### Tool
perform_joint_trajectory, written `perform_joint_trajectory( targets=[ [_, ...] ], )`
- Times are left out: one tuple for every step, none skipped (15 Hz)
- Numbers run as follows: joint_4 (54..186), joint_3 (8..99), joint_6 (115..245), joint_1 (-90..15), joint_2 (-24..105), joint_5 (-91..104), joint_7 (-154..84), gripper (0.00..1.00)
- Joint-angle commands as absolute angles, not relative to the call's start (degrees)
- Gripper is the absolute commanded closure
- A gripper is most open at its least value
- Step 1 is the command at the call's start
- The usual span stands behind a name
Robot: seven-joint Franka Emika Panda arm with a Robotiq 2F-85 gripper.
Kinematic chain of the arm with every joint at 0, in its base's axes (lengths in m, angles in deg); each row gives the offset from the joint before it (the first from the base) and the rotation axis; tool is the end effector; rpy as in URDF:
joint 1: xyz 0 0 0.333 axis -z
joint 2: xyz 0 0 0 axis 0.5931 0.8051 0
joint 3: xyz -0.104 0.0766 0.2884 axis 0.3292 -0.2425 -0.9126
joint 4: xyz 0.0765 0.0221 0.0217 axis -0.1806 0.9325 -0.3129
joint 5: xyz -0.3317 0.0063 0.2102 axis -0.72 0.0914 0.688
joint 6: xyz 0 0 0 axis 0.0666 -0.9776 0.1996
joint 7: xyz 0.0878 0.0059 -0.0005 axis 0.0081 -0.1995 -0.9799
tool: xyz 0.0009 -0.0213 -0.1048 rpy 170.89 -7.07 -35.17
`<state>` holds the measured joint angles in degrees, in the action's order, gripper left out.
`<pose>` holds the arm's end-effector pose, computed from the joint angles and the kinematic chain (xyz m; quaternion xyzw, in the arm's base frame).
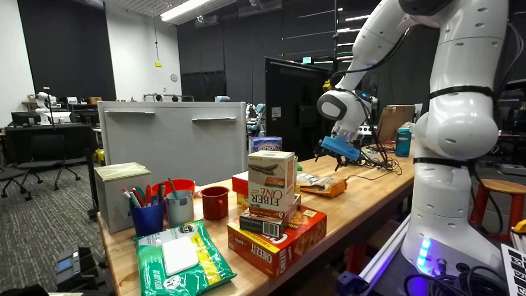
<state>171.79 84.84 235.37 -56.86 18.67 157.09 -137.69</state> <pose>0.3351 -0.1408 0.2851 -0.8040 0.5268 -0.2673 0.0676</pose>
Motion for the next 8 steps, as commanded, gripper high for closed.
perform_joint_trajectory(
  targets=[
    [174.3, 89.0, 234.9, -59.5, 17.1, 156.4, -137.6, 0.0],
    [174.5, 89.7, 234.7, -60.0, 17.2, 156.3, -137.6, 0.0],
    [174.7, 90.6, 234.6, -60.8, 17.2, 156.2, -137.5, 0.0],
    [174.8, 91.4, 234.4, -61.6, 17.6, 156.1, -137.2, 0.0],
    [174.9, 92.2, 234.2, -62.3, 17.8, 155.9, -137.1, 0.0],
    [175.0, 93.1, 233.9, -63.2, 17.9, 155.7, -136.9, 0.0],
    [174.8, 93.8, 233.7, -63.8, 18.4, 155.7, -136.8, 0.0],
    [174.7, 94.6, 233.3, -64.5, 18.8, 155.5, -136.5, 0.0]
  ],
)
